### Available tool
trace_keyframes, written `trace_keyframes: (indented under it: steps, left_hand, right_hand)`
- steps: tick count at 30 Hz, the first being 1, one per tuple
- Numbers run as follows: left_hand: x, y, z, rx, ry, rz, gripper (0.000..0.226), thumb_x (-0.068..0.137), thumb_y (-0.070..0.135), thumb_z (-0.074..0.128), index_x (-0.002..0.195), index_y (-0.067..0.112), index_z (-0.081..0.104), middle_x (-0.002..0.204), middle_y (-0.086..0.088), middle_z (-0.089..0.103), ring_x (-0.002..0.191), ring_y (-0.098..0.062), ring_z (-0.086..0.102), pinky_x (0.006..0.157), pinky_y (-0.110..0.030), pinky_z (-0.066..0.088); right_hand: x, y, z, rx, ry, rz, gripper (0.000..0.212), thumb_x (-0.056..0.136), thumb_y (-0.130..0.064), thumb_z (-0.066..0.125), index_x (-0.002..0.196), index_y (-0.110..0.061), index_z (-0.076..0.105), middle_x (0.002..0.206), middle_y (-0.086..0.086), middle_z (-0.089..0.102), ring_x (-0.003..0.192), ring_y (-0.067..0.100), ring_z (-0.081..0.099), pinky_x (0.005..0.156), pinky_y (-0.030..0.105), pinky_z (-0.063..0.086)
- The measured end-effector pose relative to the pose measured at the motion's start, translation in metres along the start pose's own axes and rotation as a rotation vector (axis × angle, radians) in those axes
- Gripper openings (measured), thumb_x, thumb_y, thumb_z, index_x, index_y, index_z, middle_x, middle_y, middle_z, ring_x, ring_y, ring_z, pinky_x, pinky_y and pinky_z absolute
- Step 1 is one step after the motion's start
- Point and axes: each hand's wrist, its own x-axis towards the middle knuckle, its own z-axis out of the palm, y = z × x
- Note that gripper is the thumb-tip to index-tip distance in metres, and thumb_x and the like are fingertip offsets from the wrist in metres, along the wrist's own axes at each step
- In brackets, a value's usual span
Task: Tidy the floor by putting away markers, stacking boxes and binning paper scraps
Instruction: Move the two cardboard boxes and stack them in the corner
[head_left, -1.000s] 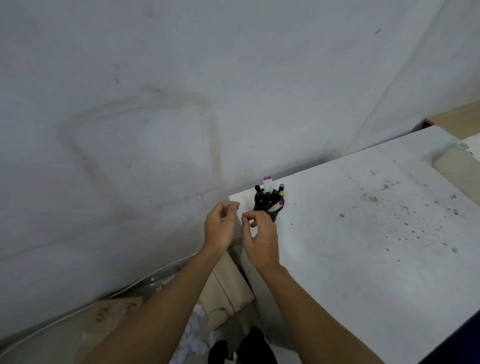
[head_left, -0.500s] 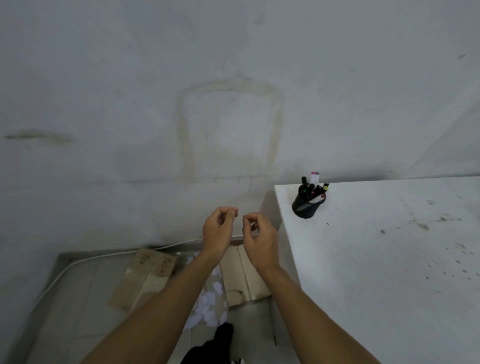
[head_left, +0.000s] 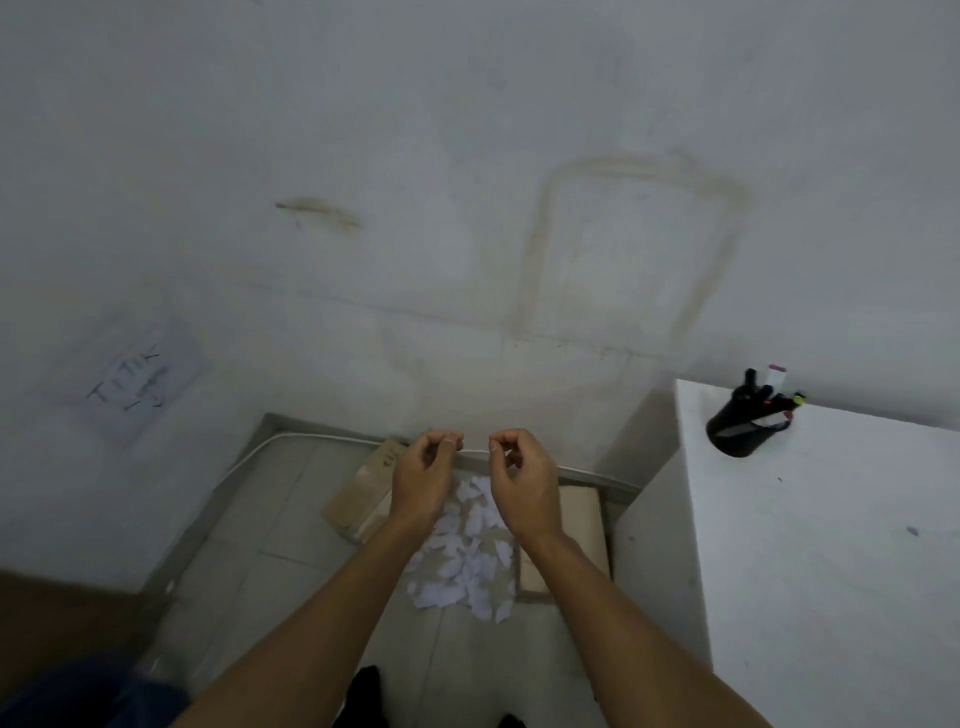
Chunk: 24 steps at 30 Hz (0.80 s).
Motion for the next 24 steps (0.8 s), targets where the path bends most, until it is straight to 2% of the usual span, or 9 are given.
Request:
trace_keyframes:
  steps: [4, 8, 11, 15, 20, 24]
  left_hand:
    - [0.01, -0.006, -0.044, -0.005, 0.047, -0.008, 0.016, 0.097, 0.019, 0.057, 0.1, 0.013, 0.071, 0.095, 0.001, 0.072, 0.091, -0.01, 0.065, 0.081, -0.024, 0.052]
    - [0.027, -0.012, -0.089, 0.003, 0.059, -0.022, 0.014, 0.097, 0.019, 0.057, 0.095, 0.016, 0.071, 0.089, 0.004, 0.071, 0.079, 0.0, 0.064, 0.066, -0.009, 0.049]
    - [0.044, -0.015, -0.121, 0.026, 0.077, -0.029, 0.015, 0.097, 0.02, 0.057, 0.091, 0.016, 0.071, 0.087, 0.004, 0.072, 0.078, -0.004, 0.064, 0.062, -0.009, 0.048]
    - [0.074, -0.029, -0.151, 0.064, 0.036, -0.042, 0.016, 0.096, 0.021, 0.057, 0.09, 0.019, 0.071, 0.086, 0.006, 0.072, 0.076, -0.001, 0.065, 0.063, -0.012, 0.049]
    - [0.12, -0.055, -0.165, 0.098, -0.008, -0.05, 0.014, 0.096, 0.02, 0.058, 0.09, 0.019, 0.071, 0.086, 0.006, 0.072, 0.075, 0.004, 0.064, 0.062, -0.007, 0.047]
    - [0.158, -0.104, -0.166, 0.124, 0.018, -0.051, 0.015, 0.095, 0.02, 0.058, 0.091, 0.017, 0.072, 0.087, 0.004, 0.073, 0.072, 0.004, 0.064, 0.061, -0.008, 0.046]
  right_hand:
    - [-0.004, -0.018, 0.043, 0.022, -0.042, -0.007, 0.005, 0.095, -0.011, 0.061, 0.095, -0.009, 0.066, 0.087, 0.002, 0.065, 0.079, 0.012, 0.061, 0.073, 0.035, 0.055]
    - [-0.006, -0.033, 0.087, 0.014, -0.065, -0.013, 0.005, 0.094, -0.005, 0.061, 0.094, -0.004, 0.066, 0.086, 0.006, 0.066, 0.077, 0.018, 0.062, 0.072, 0.036, 0.054]
    - [-0.002, -0.041, 0.122, -0.023, -0.087, 0.001, 0.006, 0.094, -0.005, 0.061, 0.095, -0.004, 0.067, 0.087, 0.006, 0.067, 0.078, 0.017, 0.062, 0.072, 0.035, 0.053]
    - [0.007, -0.038, 0.17, -0.021, -0.072, 0.012, 0.006, 0.093, -0.003, 0.062, 0.094, -0.005, 0.067, 0.086, 0.005, 0.067, 0.078, 0.017, 0.063, 0.072, 0.036, 0.054]
    - [0.026, -0.01, 0.217, -0.015, -0.073, 0.024, 0.006, 0.093, -0.005, 0.061, 0.095, -0.008, 0.066, 0.087, 0.002, 0.066, 0.078, 0.017, 0.063, 0.07, 0.038, 0.055]
    - [0.04, 0.042, 0.251, -0.028, -0.086, -0.003, 0.006, 0.093, -0.008, 0.061, 0.095, -0.01, 0.066, 0.086, 0.0, 0.065, 0.078, 0.015, 0.062, 0.07, 0.037, 0.054]
